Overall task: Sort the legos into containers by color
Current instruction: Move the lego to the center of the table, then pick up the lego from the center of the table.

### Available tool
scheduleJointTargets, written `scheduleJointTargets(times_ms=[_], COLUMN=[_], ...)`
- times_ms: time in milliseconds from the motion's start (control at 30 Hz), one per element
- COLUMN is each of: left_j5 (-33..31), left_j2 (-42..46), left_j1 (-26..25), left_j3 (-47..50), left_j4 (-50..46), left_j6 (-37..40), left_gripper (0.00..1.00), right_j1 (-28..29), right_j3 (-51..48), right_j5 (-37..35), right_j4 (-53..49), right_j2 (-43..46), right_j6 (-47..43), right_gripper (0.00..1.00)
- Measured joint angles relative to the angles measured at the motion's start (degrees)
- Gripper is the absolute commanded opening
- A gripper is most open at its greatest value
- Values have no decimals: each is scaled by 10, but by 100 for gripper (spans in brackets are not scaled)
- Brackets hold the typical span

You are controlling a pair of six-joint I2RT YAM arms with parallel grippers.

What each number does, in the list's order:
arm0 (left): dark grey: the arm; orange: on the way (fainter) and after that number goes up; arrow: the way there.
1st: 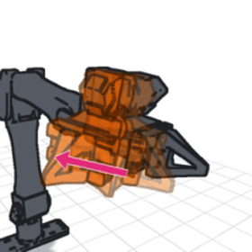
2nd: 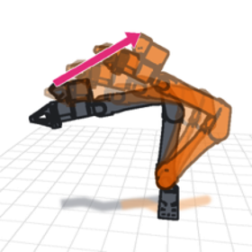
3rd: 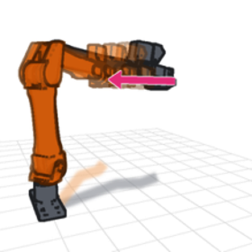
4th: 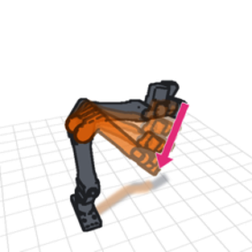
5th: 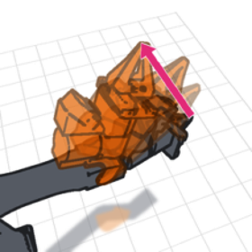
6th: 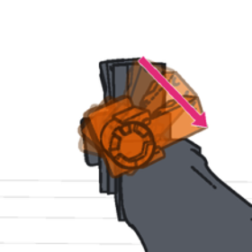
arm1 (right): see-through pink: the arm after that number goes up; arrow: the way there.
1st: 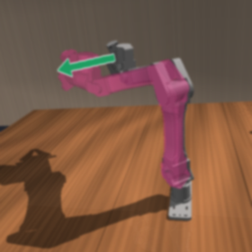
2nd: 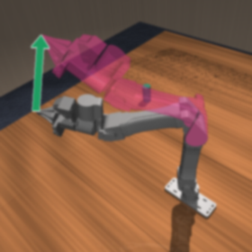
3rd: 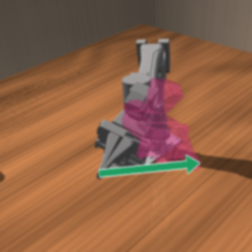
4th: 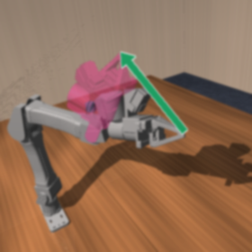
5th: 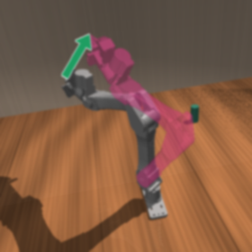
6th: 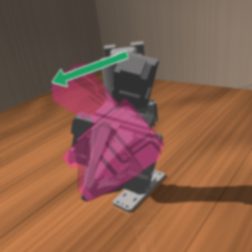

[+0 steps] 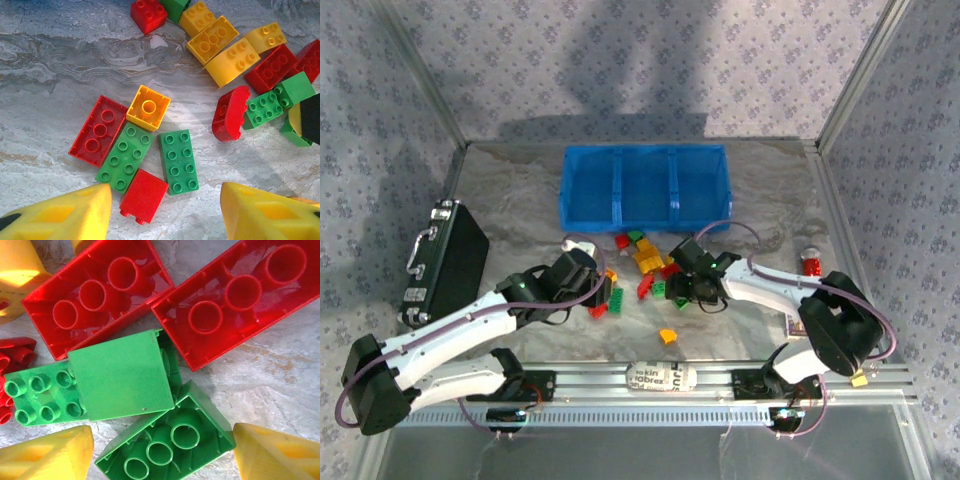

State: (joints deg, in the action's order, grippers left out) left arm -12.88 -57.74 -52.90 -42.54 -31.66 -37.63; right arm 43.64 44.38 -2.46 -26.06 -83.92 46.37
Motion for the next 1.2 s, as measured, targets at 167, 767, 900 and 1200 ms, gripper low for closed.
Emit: scheduleJointTargets(times_ms=[167,767,900,1200], left_j5=[0,5,8,10], left_j2=[0,0,0,0], left_j1=[2,12,12,12], left_j3=[0,8,8,8], left_j4=[2,3,4,4], left_j6=[0,0,0,-5], left_gripper=[60,60,59,59], right_j1=[1,21,11,10], right_j3=[0,-12,-23,-21], right_j5=[-1,-54,-53,-53], right_j4=[-1,-58,-66,-65], right_j2=[-18,11,17,11], right_j6=[6,23,23,21], right_gripper=[78,62,57,45])
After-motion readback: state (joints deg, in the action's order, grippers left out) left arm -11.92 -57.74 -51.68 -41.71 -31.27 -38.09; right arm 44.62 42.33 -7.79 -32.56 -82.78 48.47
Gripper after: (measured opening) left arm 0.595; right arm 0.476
